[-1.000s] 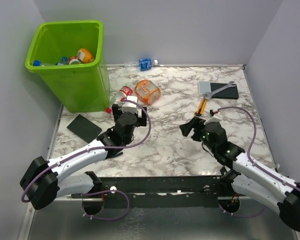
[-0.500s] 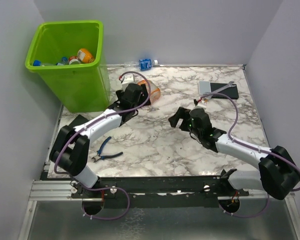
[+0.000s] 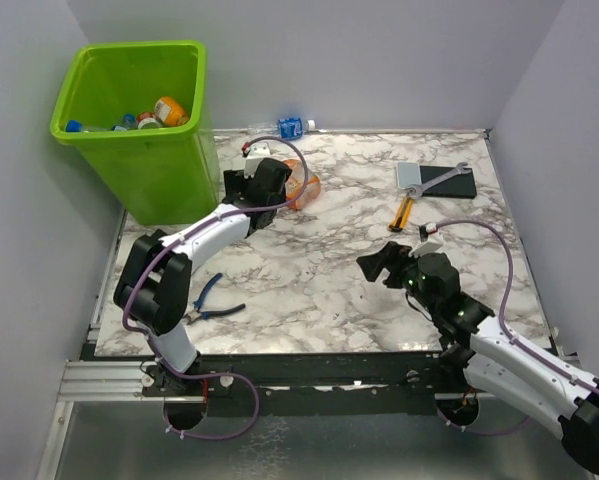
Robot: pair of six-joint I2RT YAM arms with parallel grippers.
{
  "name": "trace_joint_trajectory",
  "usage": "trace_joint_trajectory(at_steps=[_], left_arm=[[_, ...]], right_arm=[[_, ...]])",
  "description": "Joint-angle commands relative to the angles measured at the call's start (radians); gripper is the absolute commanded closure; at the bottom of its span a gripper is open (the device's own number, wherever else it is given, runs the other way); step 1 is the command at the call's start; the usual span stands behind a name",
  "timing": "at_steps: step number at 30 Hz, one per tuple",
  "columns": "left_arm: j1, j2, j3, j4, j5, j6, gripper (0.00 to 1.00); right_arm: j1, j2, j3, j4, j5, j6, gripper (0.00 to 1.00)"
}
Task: Put the plastic bottles in the bin
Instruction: Move the plastic bottle to the center of the board.
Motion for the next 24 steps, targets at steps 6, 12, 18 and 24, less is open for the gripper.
trace_joint_trajectory(at_steps=[6, 12, 18, 24], left_arm=[[0.002, 0.041, 0.105, -0.024, 0.061, 0.348, 0.01], [-0.001, 0.154, 0.198, 0.008, 0.261, 0.064, 0.01], [0.002, 0.282, 0.286, 0.001, 0.189, -0.154, 0.01], [0.008, 0.375, 0.333, -0.027, 0.171, -0.251, 0.09]], right_arm=[[0.001, 0.013, -0.020, -0.046, -0.067, -0.014, 0.09], [0.001, -0.052, -0.022, -0.078, -0.054, 0.003, 0.09], [0.001, -0.122, 0.014, -0.203, -0.021, 0.001, 0.10], [0.001, -0.192, 0.007, -0.249, 0.009, 0.003, 0.10]])
